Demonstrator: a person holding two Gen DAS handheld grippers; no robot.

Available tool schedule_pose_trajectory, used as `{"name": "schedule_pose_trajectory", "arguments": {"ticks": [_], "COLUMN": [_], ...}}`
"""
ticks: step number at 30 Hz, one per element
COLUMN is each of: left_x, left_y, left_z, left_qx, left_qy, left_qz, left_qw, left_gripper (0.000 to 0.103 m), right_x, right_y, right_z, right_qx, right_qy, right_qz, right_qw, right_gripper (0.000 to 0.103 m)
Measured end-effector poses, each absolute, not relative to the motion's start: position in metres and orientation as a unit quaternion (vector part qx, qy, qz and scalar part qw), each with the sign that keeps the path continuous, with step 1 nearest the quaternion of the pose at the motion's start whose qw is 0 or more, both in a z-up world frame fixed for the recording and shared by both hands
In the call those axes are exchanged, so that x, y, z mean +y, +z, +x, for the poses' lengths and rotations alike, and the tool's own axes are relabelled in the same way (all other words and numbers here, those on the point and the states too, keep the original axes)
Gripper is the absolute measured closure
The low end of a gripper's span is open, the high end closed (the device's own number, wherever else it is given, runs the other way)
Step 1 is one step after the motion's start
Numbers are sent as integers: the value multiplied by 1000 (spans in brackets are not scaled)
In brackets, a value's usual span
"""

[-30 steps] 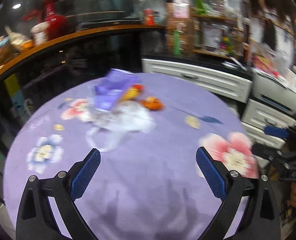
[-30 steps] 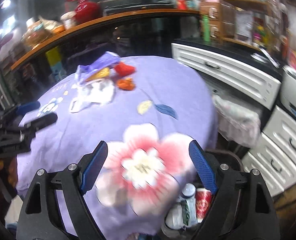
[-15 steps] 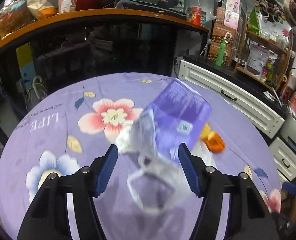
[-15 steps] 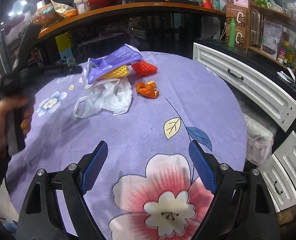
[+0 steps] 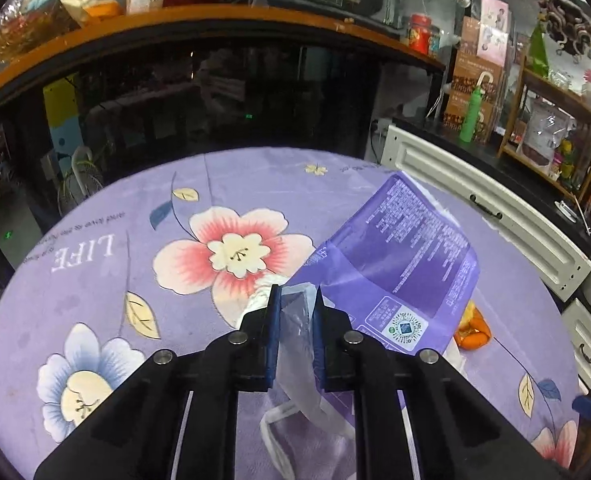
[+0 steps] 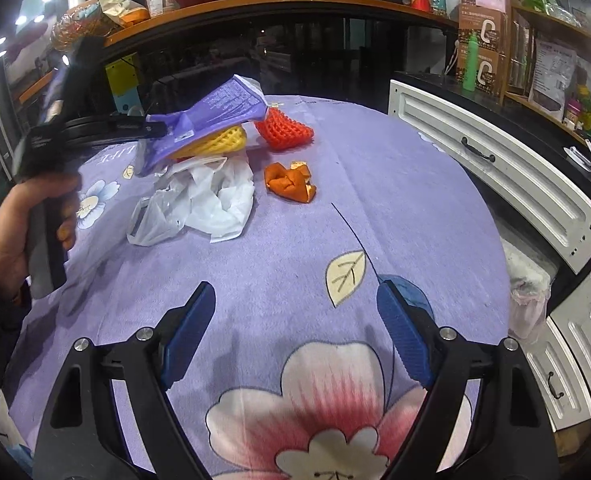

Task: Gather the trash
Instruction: 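Grasp the orange peel with the right tool while the left tool holds the packet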

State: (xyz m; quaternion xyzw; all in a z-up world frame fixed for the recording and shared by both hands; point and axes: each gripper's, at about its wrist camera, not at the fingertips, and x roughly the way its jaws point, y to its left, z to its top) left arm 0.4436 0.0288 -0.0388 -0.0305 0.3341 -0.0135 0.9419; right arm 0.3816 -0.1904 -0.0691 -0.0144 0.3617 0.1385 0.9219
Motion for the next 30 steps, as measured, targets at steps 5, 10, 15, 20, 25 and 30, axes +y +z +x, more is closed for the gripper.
{"name": "schedule_pose_trajectory", "arguments": {"ticks": [5, 10, 15, 20, 25, 30], "left_x": [45, 54, 63, 70, 74, 78], "left_y": [-15, 2, 3, -1, -10, -16], "left_z": [415, 384, 360, 346, 338, 331], "left_qx": [302, 277, 268, 270, 276, 279], "left_qy": [-22, -27, -24, -26, -31, -35], "left_qz": [-49, -50, -50, -52, -48, -51], "left_qw": [952, 959, 962, 961, 959, 958], "left_gripper": [90, 90, 90, 90, 90, 90], "right_x": [-187, -182, -170, -157, -144, -131], "right_y": [-65, -67, -81, -94, -97, -100], "right_z": [401, 437, 478, 506, 524, 534], "right_qx": [359, 373, 407, 422, 425, 422], "right_qy": [143, 138, 135, 133, 141, 151], "right_qz": [-11, -10, -26, -53, -72, -82], "right_qw": [922, 917, 903, 895, 891, 890], "right_gripper": [21, 21, 31, 35, 37, 51]}}
